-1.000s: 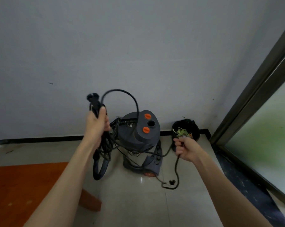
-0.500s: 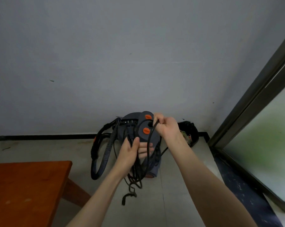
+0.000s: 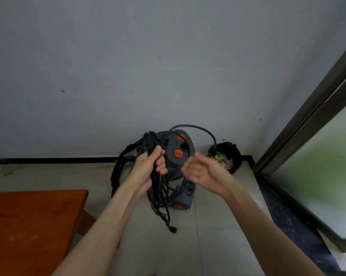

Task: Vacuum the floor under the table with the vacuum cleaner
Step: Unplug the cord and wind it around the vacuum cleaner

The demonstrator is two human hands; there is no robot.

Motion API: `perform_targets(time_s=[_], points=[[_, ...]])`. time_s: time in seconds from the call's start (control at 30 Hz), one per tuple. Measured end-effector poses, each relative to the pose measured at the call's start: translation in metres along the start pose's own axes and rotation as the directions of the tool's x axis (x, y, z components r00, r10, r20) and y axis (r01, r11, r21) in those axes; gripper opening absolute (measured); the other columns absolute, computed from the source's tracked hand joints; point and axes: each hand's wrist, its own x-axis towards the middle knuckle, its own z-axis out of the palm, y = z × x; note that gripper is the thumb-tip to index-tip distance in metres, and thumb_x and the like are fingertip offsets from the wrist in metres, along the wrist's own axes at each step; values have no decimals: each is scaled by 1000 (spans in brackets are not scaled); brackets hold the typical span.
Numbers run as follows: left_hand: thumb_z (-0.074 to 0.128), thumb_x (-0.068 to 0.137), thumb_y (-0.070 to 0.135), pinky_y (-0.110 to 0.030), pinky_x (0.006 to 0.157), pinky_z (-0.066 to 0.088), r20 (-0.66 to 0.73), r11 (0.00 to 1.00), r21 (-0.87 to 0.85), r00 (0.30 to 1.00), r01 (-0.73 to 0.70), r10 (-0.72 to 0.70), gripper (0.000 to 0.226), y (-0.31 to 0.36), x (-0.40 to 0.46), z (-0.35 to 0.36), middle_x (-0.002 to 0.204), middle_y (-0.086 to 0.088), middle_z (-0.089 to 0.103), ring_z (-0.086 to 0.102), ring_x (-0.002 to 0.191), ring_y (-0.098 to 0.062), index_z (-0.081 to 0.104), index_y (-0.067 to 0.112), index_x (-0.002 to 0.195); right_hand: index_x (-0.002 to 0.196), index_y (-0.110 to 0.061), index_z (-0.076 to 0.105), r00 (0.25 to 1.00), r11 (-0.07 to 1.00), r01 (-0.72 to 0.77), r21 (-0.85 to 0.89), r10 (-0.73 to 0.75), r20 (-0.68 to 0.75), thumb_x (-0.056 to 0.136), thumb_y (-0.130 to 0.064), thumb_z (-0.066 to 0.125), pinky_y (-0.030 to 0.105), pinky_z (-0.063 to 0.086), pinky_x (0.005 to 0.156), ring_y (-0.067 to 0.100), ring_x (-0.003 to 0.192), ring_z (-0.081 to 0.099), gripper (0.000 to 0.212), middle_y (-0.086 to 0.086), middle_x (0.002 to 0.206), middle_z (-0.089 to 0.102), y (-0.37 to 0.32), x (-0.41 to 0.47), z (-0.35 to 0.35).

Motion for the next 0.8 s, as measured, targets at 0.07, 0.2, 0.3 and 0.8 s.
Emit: perform_targets(time_s=[0.07,0.2,0.3,0.8], points=[[38,101,17,-15,35,29,20,1000,-16,1000,-21,21,27,18,5,7,44,5,35,30,35,-5,45,7,77,85,-5,66,996,922,-66,-381,82,26,94,-27,54,31,58,79,23,83,70,27,12,85,71,25,-4,-5],[36,102,19,-15,35,30,55,996,-57,996,-68,71,29,48,11,28,45,6,35,30,36,-5,43,9,75,108,-16,60,988,759,84,-645,22,154,90,-17,64,12,47,86,4,101,60,18,-10,103,64,63,3,15],[38,101,20,-15,35,30,53,987,-126,993,-97,104,29,64,12,42,45,5,35,30,36,-5,42,10,75,134,-17,44,979,709,163,-686,-31,202,86,-17,70,9,36,92,3,121,47,55,-10,130,52,77,20,36],[38,101,22,-14,32,26,-56,917,-363,986,-166,156,32,104,9,35,43,5,32,27,32,-3,44,9,73,105,-12,59,945,612,190,-768,-327,-26,97,-13,51,28,47,79,13,83,55,11,3,94,58,83,73,-2]])
